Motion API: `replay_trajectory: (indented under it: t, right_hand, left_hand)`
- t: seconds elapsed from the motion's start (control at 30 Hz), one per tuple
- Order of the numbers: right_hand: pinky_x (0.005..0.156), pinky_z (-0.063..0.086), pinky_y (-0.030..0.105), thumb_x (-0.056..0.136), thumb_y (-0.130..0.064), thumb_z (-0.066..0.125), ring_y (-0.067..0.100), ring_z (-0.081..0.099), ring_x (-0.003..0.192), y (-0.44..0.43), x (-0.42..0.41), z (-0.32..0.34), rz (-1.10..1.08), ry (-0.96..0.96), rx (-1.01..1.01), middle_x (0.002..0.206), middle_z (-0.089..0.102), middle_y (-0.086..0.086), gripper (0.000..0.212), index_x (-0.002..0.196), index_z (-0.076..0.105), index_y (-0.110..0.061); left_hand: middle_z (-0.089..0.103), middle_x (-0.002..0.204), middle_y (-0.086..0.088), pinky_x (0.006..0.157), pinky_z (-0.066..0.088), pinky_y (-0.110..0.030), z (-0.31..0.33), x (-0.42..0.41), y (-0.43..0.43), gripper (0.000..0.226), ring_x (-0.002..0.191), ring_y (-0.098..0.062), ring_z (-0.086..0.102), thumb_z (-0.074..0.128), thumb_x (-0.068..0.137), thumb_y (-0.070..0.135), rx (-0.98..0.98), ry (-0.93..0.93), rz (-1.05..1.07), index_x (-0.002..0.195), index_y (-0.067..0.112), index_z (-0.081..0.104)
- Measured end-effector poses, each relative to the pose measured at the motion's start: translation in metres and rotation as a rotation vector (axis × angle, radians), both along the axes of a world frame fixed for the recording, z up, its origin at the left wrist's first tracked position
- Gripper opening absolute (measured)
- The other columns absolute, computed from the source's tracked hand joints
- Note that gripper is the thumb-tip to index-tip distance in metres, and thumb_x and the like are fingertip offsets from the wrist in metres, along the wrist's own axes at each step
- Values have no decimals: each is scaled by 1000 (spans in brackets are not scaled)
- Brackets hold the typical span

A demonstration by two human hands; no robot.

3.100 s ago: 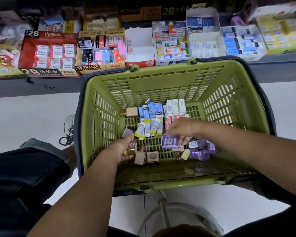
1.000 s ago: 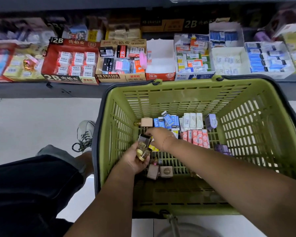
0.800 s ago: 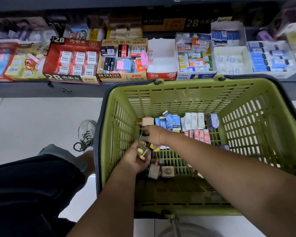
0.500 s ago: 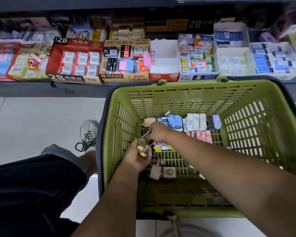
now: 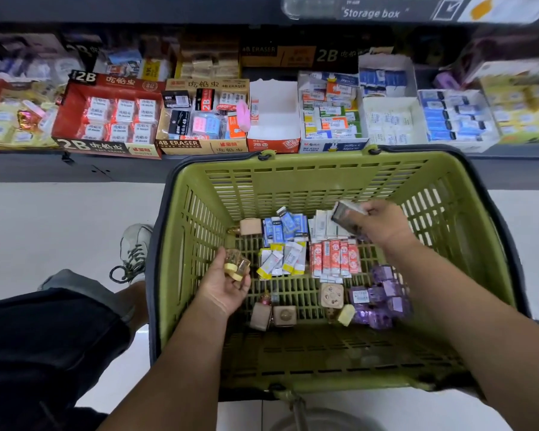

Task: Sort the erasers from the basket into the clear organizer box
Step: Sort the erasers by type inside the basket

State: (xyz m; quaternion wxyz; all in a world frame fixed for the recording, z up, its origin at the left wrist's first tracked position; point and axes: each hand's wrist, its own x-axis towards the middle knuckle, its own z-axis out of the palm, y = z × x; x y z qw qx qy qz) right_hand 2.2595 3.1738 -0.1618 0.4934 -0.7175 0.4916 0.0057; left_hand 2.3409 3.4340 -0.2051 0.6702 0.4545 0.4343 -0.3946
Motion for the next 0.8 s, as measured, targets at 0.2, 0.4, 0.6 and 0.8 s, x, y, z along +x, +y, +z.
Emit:
replay_trajectory:
  t: [0.2, 0.4, 0.6, 0.8]
  right_hand:
    - [71, 57, 34, 88, -11, 63, 24, 70, 78, -17, -41, -33, -436, 29, -98, 86, 70, 13, 4, 89, 60, -12]
    - [76, 48, 34, 91, -17, 58, 35, 64, 95, -8, -34, -41, -476, 234, -345, 100, 68, 20, 24, 110, 62, -2]
    - [74, 46, 36, 96, -14, 47, 39, 61, 100, -4, -22, -51, -368, 320, -308, 106, 63, 26, 23, 108, 56, 4]
    - [82, 45, 38, 94, -11, 47, 41, 57, 107, -1, -21, -54, -305, 310, -302, 114, 59, 29, 27, 112, 53, 8]
  left_hand:
    - [56, 98, -9, 85, 47, -31, 0, 1, -2, 25, 88, -19, 55, 62, 90, 35, -16, -12, 69, 95, 10, 57]
    - [56, 98, -10, 98, 44, -36, 0, 0, -6, 17, 99, -21, 54, 60, 93, 27, 8, -38, 48, 92, 11, 57]
    - [55, 83, -2, 70, 41, -26, 6, -5, -9, 18, 74, -13, 49, 61, 92, 31, 89, -40, -82, 83, 15, 58]
    - [54, 97, -10, 102, 39, -33, 8, -1, -10, 16, 97, -19, 52, 61, 93, 22, 101, -37, -65, 89, 7, 56]
